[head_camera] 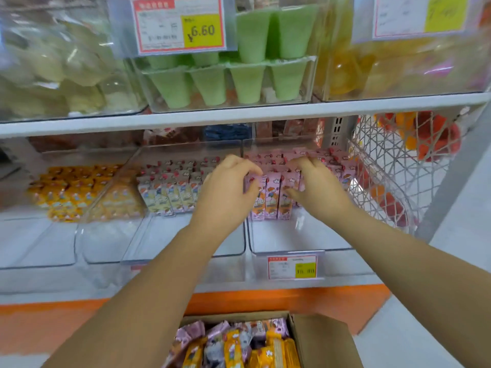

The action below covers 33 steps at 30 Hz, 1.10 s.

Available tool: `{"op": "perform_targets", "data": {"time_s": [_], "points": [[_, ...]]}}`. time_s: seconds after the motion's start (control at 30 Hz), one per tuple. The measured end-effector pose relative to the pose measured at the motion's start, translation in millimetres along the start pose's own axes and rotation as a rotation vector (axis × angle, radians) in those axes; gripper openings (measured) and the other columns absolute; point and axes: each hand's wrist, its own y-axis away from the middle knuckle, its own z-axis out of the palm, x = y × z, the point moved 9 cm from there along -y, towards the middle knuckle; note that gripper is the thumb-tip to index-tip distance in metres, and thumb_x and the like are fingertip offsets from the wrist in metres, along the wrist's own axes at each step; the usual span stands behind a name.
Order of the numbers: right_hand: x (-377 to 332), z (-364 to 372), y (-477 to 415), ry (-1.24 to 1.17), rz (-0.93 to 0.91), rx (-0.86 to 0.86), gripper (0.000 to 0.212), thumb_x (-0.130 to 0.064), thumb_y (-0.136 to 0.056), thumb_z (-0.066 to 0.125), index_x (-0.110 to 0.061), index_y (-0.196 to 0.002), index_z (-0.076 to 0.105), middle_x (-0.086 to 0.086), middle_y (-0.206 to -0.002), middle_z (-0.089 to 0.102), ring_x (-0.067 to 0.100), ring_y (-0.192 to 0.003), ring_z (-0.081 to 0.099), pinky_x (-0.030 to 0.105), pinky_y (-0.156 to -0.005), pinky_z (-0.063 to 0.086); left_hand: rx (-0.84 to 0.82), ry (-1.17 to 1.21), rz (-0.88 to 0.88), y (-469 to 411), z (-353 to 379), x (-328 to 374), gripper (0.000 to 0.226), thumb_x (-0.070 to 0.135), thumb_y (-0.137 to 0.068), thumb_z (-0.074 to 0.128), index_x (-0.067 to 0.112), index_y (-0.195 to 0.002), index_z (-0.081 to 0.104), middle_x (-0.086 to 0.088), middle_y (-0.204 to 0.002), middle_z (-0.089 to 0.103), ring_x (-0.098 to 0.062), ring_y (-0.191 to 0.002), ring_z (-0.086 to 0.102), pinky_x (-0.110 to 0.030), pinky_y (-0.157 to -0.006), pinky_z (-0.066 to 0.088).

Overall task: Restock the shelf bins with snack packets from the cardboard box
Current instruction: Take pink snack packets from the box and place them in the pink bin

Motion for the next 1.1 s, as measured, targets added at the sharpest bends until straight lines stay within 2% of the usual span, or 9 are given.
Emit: {"op": "perform_targets", "data": {"time_s": [0.17,0.3,0.47,0.53,0.63,0.7,0.77,0.9,1.1], "points": [[-35,-25,67,-0.098,-0.12,0.109,0.027,-0.015,-0.088,0.064,-0.01,-0.115,0.061,0.008,-0.112,0.058,0.018,-0.091,0.055,0.036,-0.083,0.047,0.132,0.09,0.046,76,-32,6,0.017,0.008,-0.089,0.054,0.016,-0.096,0.067,0.012,-0.095,0.054,-0.001,-0.087,0.05,-0.007,-0.08,0.036],[-70,-5,143,-0.209,-0.242,0.073,0.015,-0.016,-0.083,0.059,-0.013,-0.096,0.067,0.0,-0.092,0.064,0.016,-0.082,0.057,0.037,-0.075,0.051,0.079,0.134,-0.041,144,-22,-16,0.018,0.013,-0.088,0.05,0.017,-0.096,0.066,0.012,-0.092,0.056,-0.001,-0.083,0.053,-0.02,-0.079,0.044],[-78,47,202,-0.257,-0.228,-0.074,0.016,-0.021,-0.08,0.055,-0.018,-0.091,0.067,-0.004,-0.089,0.066,0.018,-0.085,0.062,0.035,-0.075,0.052,-0.149,0.034,-0.223,222,17,-54,0.017,0.011,-0.091,0.055,0.021,-0.1,0.065,0.006,-0.098,0.06,-0.006,-0.084,0.053,-0.028,-0.077,0.047],[-77,75,220,-0.238,-0.219,-0.214,0.014,-0.02,-0.082,0.059,-0.02,-0.093,0.066,-0.006,-0.09,0.065,0.014,-0.081,0.061,0.035,-0.072,0.051,-0.336,0.012,-0.313,252,39,-69,0.018,0.017,-0.094,0.053,0.02,-0.108,0.064,0.005,-0.103,0.058,-0.009,-0.088,0.053,-0.027,-0.079,0.046],[-78,128,258,-0.176,-0.224,-0.645,0.018,-0.017,-0.085,0.065,-0.019,-0.103,0.066,-0.007,-0.095,0.063,0.008,-0.079,0.055,0.027,-0.074,0.047,-0.64,0.006,-0.384,296,70,-80,0.024,0.021,-0.096,0.053,0.02,-0.119,0.06,0.0,-0.115,0.061,-0.012,-0.093,0.055,-0.031,-0.087,0.049],[-75,157,293,-0.057,-0.246,-0.929,0.031,-0.024,-0.086,0.066,-0.015,-0.115,0.062,-0.001,-0.105,0.063,0.01,-0.083,0.053,0.026,-0.074,0.044,-0.75,0.025,-0.405,318,82,-80,0.031,0.022,-0.097,0.052,0.02,-0.127,0.055,-0.001,-0.125,0.057,-0.013,-0.104,0.056,-0.028,-0.091,0.047],[-67,174,320,0.069,-0.258,-1.082,0.055,-0.032,-0.084,0.068,-0.017,-0.133,0.049,0.005,-0.118,0.058,0.017,-0.095,0.054,0.028,-0.078,0.044,-0.835,-0.001,-0.388,333,92,-79,0.038,0.025,-0.097,0.051,0.02,-0.135,0.048,-0.001,-0.134,0.049,-0.015,-0.109,0.054,-0.024,-0.087,0.043],[-64,185,341,0.168,-0.262,-1.138,0.081,-0.037,-0.082,0.069,-0.025,-0.148,0.023,0.006,-0.138,0.035,0.028,-0.121,0.046,0.029,-0.089,0.04,-0.912,-0.073,-0.415,353,110,-83,0.053,0.033,-0.096,0.053,0.025,-0.144,0.032,-0.005,-0.144,0.039,-0.023,-0.109,0.056,-0.032,-0.086,0.043],[-68,186,339,0.125,-0.25,-1.165,0.077,-0.04,-0.075,0.075,-0.019,-0.137,0.034,0.004,-0.124,0.036,0.02,-0.105,0.045,0.029,-0.08,0.041,-0.816,-0.077,-0.383,354,112,-79,0.047,0.04,-0.091,0.058,0.03,-0.133,0.041,0.001,-0.133,0.044,-0.018,-0.11,0.054,-0.032,-0.087,0.047]]}}
